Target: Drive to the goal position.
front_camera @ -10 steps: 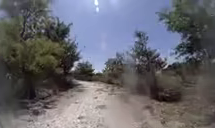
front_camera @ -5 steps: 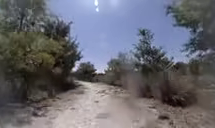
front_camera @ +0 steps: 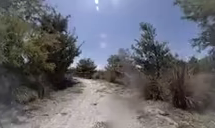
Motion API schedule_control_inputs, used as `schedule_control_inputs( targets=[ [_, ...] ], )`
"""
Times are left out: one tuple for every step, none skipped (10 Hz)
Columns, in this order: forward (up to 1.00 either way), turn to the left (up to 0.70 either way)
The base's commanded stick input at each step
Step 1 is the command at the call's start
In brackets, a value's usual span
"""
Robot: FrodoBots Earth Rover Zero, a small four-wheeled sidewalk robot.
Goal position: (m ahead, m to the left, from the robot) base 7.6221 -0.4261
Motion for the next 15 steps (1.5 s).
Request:
schedule_control_inputs(
  targets=[
    [0.70,0.00],
    [0.70,0.00],
    [0.70,0.00],
    [0.70,0.00],
    [0.70,0.00],
    [0.70,0.00],
    [0.70,0.00],
    [0.70,0.00],
    [0.70,0.00],
    [0.70,0.00],
    [0.70,0.00],
    [0.70,0.00],
    [0.70,0.00],
    [0.70,0.00],
    [0.70,0.00]
  ],
)
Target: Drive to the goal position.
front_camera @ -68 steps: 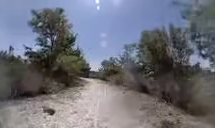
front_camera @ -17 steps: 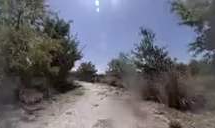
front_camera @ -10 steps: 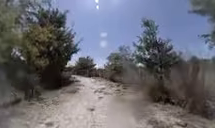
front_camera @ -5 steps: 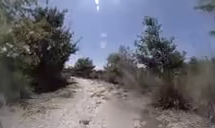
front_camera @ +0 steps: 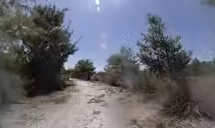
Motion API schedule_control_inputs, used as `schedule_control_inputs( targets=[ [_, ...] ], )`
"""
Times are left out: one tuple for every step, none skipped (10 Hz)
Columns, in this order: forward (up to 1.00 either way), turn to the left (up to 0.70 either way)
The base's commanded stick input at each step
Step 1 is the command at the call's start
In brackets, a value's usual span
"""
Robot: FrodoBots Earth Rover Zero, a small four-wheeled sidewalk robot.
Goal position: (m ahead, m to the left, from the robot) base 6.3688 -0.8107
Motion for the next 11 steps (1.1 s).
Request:
schedule_control_inputs(
  targets=[
    [0.70,0.00],
    [0.70,0.00],
    [0.70,0.00],
    [0.70,0.00],
    [0.70,0.00],
    [0.70,0.00],
    [0.70,0.00],
    [0.70,0.00],
    [0.70,0.00],
    [0.70,0.00],
    [0.70,0.00]
  ],
)
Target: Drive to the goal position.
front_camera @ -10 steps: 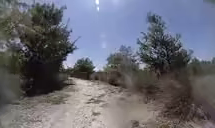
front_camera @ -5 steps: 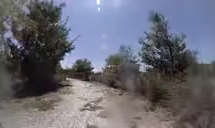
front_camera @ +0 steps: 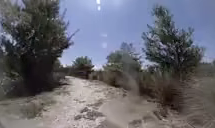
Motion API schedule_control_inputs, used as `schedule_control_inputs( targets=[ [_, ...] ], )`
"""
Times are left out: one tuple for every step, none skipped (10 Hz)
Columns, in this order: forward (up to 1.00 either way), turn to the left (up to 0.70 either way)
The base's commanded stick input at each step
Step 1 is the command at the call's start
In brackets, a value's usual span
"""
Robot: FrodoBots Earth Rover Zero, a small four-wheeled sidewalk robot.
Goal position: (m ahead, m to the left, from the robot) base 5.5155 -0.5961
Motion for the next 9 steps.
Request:
schedule_control_inputs(
  targets=[
    [0.70,0.00],
    [0.70,0.00],
    [0.70,0.07],
    [0.70,0.14],
    [0.70,0.14],
    [0.70,0.14],
    [0.70,0.14],
    [0.70,0.14],
    [0.70,0.14]
  ],
)
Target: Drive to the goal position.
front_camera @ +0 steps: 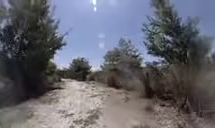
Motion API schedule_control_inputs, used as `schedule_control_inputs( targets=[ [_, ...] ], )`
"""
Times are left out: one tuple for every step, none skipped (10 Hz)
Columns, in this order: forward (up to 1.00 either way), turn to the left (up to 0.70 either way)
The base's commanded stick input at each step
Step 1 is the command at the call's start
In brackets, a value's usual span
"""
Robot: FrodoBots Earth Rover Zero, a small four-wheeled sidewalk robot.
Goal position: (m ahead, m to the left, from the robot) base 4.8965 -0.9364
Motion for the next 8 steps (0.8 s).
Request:
schedule_control_inputs(
  targets=[
    [0.70,0.00],
    [0.70,0.00],
    [0.70,0.00],
    [0.70,0.00],
    [0.70,0.00],
    [0.70,0.00],
    [0.70,0.00],
    [0.70,0.02]
  ],
)
